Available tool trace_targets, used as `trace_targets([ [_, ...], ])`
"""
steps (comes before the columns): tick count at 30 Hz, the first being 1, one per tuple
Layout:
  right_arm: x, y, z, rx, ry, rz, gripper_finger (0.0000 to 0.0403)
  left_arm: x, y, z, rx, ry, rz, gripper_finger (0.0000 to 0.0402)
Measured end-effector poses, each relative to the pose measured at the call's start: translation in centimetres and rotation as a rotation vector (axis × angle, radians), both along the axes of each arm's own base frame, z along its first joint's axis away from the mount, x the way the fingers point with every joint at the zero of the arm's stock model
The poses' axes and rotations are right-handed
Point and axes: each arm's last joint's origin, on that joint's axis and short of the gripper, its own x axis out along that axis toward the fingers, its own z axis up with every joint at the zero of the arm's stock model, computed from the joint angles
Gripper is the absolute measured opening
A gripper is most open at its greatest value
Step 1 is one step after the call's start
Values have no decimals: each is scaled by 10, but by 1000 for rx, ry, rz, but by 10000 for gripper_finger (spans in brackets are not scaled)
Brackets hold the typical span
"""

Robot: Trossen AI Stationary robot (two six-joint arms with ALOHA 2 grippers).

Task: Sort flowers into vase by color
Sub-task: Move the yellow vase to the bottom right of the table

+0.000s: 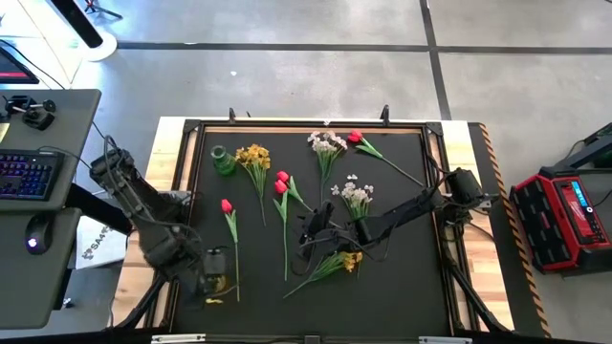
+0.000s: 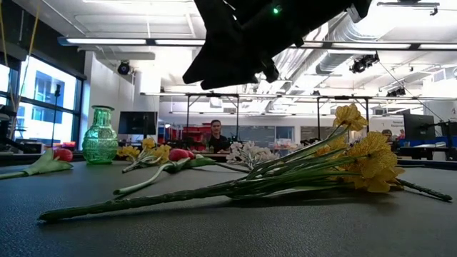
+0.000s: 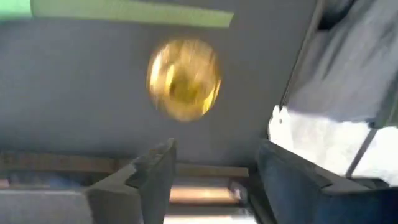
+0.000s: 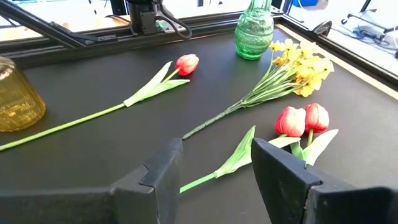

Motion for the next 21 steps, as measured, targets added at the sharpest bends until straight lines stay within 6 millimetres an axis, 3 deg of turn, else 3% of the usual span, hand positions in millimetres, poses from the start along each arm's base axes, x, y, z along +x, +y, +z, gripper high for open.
trace_targets([
  [4, 0, 0, 0, -3, 1, 2, 177, -24, -13, -1, 50, 25, 72, 227],
  [10, 0, 0, 0, -2, 1, 2, 177, -44, -27, -3, 206, -255, 15, 228],
  [21, 0, 1, 0, 0, 0, 4, 177, -59, -29, -14, 428, -421, -4, 228],
])
